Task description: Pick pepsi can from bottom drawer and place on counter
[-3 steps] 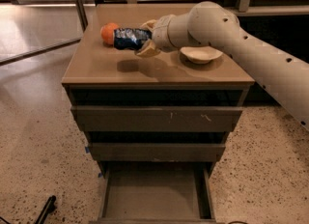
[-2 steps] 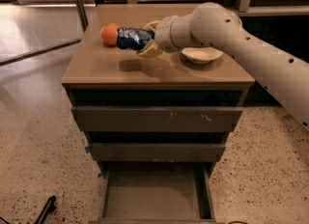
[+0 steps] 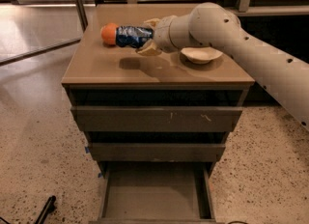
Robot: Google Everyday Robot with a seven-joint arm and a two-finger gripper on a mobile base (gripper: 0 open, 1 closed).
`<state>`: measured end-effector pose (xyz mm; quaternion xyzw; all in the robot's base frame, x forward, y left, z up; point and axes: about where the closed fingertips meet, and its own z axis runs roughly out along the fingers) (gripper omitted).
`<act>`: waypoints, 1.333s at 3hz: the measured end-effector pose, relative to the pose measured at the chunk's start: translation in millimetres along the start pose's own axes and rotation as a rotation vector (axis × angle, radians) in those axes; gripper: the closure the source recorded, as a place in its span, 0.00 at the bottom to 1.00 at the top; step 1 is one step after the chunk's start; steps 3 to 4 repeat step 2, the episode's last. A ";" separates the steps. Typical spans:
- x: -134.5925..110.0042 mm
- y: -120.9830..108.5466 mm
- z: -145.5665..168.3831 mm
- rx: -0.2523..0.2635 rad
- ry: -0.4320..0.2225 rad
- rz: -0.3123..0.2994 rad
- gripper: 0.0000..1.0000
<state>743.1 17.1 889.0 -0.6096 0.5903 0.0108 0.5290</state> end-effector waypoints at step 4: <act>0.0 0.0 0.1 0.000 0.000 0.000 0.00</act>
Offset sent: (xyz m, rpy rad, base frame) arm 0.0000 0.0000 0.0000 0.0000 0.0000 0.0000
